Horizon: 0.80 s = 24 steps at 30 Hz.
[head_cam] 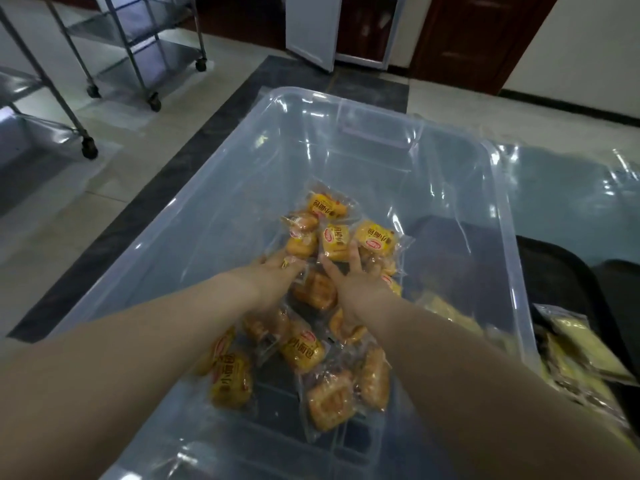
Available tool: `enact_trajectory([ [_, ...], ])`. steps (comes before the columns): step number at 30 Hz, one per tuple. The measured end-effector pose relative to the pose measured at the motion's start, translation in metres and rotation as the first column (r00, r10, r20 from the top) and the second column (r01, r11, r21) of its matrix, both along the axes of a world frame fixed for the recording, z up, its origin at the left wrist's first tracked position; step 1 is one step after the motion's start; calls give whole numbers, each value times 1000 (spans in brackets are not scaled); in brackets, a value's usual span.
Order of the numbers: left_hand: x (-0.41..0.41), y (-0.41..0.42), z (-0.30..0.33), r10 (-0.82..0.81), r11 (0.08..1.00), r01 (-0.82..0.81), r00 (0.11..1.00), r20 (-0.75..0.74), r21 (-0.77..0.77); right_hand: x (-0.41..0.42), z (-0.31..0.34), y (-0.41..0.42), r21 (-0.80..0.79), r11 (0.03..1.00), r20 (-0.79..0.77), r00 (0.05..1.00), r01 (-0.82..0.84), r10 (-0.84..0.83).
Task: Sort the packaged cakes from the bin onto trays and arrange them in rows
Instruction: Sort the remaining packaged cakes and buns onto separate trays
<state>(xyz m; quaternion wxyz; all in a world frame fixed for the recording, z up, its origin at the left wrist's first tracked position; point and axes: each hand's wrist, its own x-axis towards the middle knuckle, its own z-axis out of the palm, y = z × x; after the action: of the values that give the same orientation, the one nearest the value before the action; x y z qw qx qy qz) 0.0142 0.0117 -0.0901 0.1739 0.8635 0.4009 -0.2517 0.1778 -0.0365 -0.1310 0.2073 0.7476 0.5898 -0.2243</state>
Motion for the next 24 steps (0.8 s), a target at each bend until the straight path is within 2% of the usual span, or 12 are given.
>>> enact_trajectory([
  [5, 6, -7, -12, -36, 999, 35, 998, -46, -23, 2, 0, -1, -132, 989, -108, 993, -68, 53],
  [8, 13, -11, -31, -70, 997, 65, 991, -113, -51, -2, -10, -11, -82, 996, -126, 992, -36, 25],
  [11, 14, -9, -50, -83, 997, 82, 988, -133, -11, -3, -14, -16, -3, 1000, -122, 992, -30, 30],
  [15, 9, -3, -64, -1, 1000, 2, 999, -46, 30, -1, -10, -14, 22, 1000, -146, 989, -15, 18],
  [20, 9, 3, -72, 73, 997, -74, 993, 93, 7, 3, -3, -11, 98, 995, -113, 994, 5, 6],
  [24, 11, 8, -74, 105, 994, -110, 986, 133, 28, 4, -1, -11, 154, 987, -107, 994, 47, -31],
])
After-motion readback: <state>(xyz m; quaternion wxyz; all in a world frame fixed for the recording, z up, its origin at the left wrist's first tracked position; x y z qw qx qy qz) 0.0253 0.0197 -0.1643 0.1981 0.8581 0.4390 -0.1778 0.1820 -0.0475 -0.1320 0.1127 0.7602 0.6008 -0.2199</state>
